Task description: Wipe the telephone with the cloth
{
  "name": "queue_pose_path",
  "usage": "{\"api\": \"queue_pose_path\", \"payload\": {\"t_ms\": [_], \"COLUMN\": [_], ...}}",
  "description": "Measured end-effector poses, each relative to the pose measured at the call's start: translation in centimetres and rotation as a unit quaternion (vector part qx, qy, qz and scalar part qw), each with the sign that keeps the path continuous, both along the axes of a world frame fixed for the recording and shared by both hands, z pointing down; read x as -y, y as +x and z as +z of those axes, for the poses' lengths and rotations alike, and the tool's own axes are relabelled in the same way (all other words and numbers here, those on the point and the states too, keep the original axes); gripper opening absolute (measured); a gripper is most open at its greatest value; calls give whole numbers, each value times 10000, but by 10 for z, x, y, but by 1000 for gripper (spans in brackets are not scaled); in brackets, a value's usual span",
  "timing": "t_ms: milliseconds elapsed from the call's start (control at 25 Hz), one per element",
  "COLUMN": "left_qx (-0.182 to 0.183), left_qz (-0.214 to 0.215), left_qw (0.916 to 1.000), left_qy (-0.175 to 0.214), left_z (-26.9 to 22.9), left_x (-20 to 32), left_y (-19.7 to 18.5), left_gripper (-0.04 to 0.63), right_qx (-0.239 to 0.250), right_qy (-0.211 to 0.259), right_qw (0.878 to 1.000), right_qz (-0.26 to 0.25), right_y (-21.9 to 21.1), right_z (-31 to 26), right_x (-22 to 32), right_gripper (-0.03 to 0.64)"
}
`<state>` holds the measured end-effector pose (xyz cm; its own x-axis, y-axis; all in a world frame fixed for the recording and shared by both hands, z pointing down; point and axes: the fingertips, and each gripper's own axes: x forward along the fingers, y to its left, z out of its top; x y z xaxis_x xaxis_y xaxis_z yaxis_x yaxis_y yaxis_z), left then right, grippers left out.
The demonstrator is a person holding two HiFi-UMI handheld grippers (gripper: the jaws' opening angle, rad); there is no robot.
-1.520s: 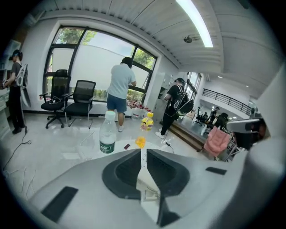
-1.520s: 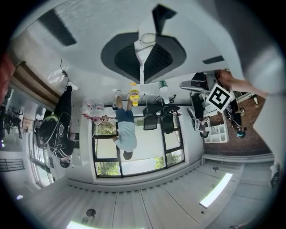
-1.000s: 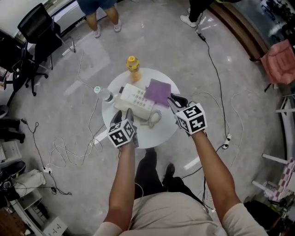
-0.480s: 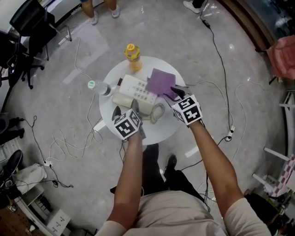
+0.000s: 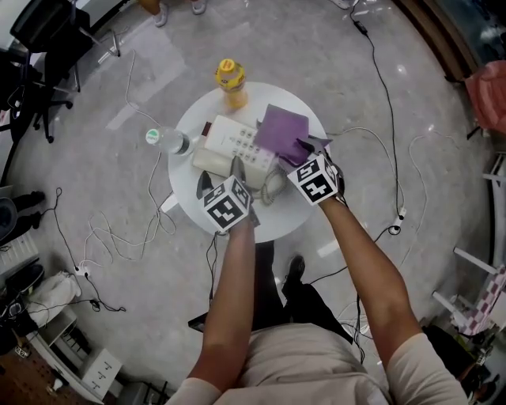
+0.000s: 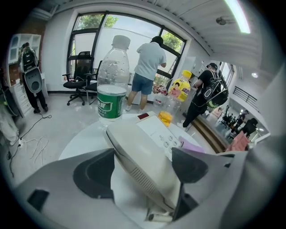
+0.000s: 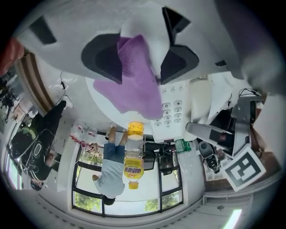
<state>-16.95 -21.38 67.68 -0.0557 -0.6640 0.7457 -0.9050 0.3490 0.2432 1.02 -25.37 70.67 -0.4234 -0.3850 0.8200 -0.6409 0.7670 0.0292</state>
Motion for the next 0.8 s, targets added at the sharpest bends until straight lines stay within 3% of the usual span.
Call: {"api": "queue_pose_path", "payload": {"t_ms": [280,480,800], "left_qx": [-65,-337,-1202], "left_qz": [-39,-4,42], "left_qw": [9997,9987,9912], "left_qy": [237,379,549], "left_z": [-2,-6,-1], "left_x": [-1,-2,-10], "left_y": [-4,-6,-2], "left_gripper": [371,339,279], "right_qx": [-366,-390,-299], "right_qy": [-54,-100,-210], "right_qw": [9992,9992,9992], "right_qz": [-124,16,185], "right_y": [4,10,14], "right_z": [21,20,15], "right_x": [-1,-1,-6], "right_gripper": [179,57,40]}}
